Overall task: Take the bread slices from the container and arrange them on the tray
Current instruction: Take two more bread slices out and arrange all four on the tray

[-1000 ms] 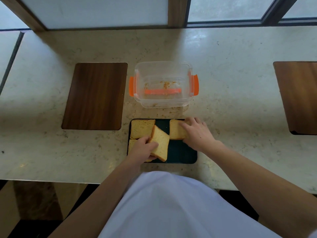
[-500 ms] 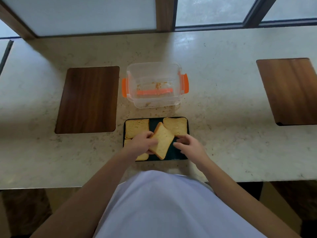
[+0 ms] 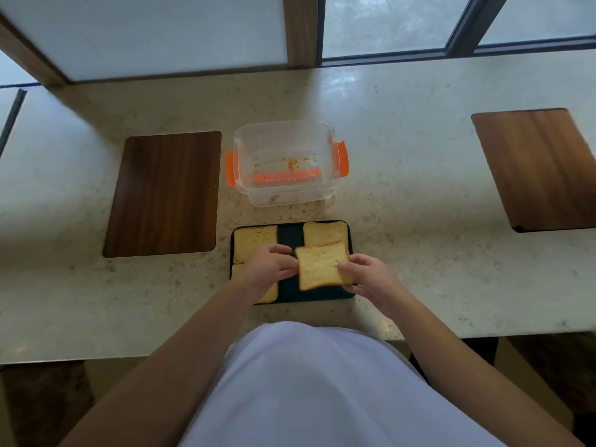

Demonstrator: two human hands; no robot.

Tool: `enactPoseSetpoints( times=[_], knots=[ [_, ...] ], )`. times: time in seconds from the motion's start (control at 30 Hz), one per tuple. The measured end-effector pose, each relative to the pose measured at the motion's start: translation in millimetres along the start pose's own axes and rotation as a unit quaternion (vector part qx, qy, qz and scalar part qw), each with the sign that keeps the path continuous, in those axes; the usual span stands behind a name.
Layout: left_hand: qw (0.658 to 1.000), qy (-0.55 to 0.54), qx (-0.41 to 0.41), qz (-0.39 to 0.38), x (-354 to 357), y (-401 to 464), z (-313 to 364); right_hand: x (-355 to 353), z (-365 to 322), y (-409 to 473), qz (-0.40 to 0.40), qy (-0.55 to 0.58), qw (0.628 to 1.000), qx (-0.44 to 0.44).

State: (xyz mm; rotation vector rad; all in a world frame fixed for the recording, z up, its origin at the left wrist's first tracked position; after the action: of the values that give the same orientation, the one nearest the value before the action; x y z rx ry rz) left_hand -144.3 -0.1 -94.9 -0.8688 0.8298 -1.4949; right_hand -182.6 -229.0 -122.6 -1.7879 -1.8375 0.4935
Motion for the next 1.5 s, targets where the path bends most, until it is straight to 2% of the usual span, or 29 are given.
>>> enactPoseSetpoints(
  times=[0.1, 0.13, 0.27, 0.47, 0.7, 0.9, 1.3, 1.4, 1.5],
  knots=[
    [1.000, 0.011, -0.013, 0.024, 7, 8, -11, -4, 8, -3, 0.047, -0.237, 0.970, -0.009],
    [0.999, 0.024, -0.015, 0.027, 10, 10, -14, -5, 10, -4, 0.064, -0.282, 0.957, -0.013],
    [0.995, 0.093, -0.021, 0.024, 18, 16, -21, -2, 14, -4, 0.093, -0.318, 0.944, -0.011],
    [0.983, 0.151, 0.009, 0.104, 18, 20, -23, 1, 13, -4, 0.093, -0.400, 0.911, -0.032],
    [0.978, 0.188, -0.037, 0.087, 21, 25, -27, -3, 14, -3, 0.081, -0.385, 0.919, -0.034],
    [0.984, 0.154, -0.047, 0.080, 25, 27, -25, 1, 9, -2, 0.063, -0.387, 0.919, -0.050],
    [0.978, 0.194, -0.024, 0.078, 29, 24, -26, 3, 8, -3, 0.040, -0.487, 0.871, -0.050],
    [0.969, 0.229, 0.025, 0.091, 18, 24, -19, 4, 7, -5, 0.048, -0.496, 0.865, -0.056],
    [0.950, 0.238, 0.100, 0.176, -15, 18, -1, 9, 2, -4, 0.058, -0.488, 0.867, -0.084]
  ],
)
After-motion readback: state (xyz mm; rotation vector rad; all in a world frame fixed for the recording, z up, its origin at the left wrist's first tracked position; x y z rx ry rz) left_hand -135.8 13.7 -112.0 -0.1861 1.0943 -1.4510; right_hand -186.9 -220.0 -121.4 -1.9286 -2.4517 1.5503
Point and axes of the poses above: each hand's wrist, its own y-axis towards the middle knuckle, its own x-axis out of the palm, z = x × y, the point moved 2 cm from there along y, towards the middle knuckle, and after that the axes turned 11 degrees about -x, right-handed, at the moved point
